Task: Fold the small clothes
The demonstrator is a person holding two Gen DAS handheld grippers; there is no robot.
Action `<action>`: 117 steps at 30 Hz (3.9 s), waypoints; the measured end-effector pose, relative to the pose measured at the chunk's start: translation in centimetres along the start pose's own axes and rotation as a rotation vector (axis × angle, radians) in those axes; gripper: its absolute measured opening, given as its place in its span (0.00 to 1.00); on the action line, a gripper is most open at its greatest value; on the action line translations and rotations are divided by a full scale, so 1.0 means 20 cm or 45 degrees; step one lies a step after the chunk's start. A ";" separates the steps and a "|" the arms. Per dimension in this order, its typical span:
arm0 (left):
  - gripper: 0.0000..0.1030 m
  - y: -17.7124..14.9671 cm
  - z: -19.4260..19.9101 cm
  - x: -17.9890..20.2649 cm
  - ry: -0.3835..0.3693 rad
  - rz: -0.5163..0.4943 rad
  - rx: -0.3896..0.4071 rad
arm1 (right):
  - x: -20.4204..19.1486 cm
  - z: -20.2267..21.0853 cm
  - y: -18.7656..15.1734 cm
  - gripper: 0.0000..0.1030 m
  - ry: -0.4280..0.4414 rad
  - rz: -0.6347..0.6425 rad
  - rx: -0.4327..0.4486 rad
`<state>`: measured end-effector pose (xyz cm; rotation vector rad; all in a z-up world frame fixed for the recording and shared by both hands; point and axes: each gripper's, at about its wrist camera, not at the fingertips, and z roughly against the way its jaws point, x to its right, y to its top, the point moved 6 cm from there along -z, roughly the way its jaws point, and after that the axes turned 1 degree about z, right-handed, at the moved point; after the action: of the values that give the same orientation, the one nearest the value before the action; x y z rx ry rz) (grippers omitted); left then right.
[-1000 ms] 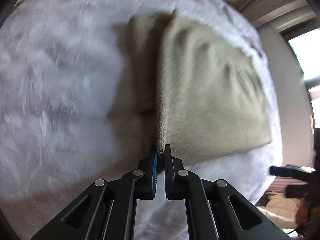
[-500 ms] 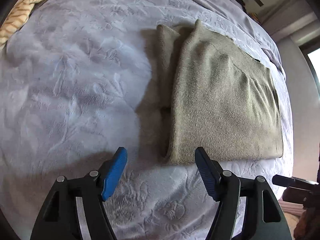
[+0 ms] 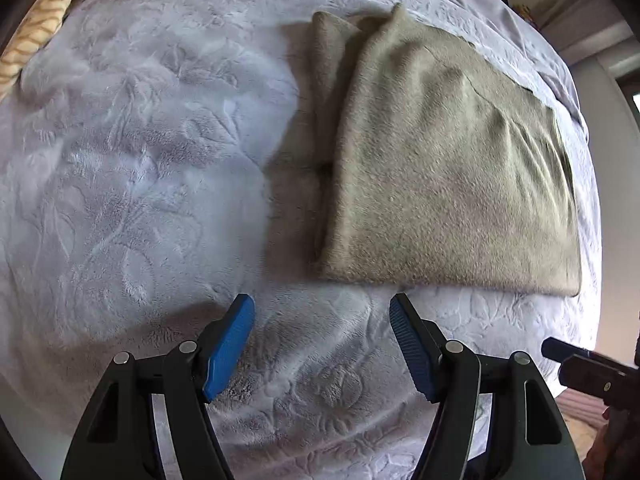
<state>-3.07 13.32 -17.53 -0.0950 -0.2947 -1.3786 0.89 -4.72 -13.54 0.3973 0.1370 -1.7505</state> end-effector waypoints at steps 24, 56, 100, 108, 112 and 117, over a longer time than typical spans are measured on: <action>0.68 0.04 -0.02 0.08 -0.305 0.158 0.028 | 0.09 -0.10 0.15 0.78 0.227 -0.168 0.086; 0.68 0.29 -0.21 0.19 -0.729 0.694 0.176 | 0.04 -0.22 0.30 0.12 0.619 -0.263 0.151; 0.16 0.28 0.01 0.48 0.162 -0.348 0.499 | -0.65 -0.20 1.00 0.79 -0.183 0.508 -0.329; 0.16 0.22 0.00 0.56 0.260 -0.562 0.566 | -0.80 -0.59 0.97 0.80 -0.431 0.730 -0.624; 0.16 0.22 0.00 0.55 0.257 -0.553 0.572 | -0.84 -0.75 0.90 0.80 -0.544 0.828 -0.739; 0.16 0.21 0.00 0.54 0.274 -0.575 0.579 | -0.82 -0.89 0.84 0.80 -0.719 0.926 -0.831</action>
<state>2.76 3.89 -14.20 0.5221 -0.4594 -1.7160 23.22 12.15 -22.60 -0.4817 0.1262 -0.9606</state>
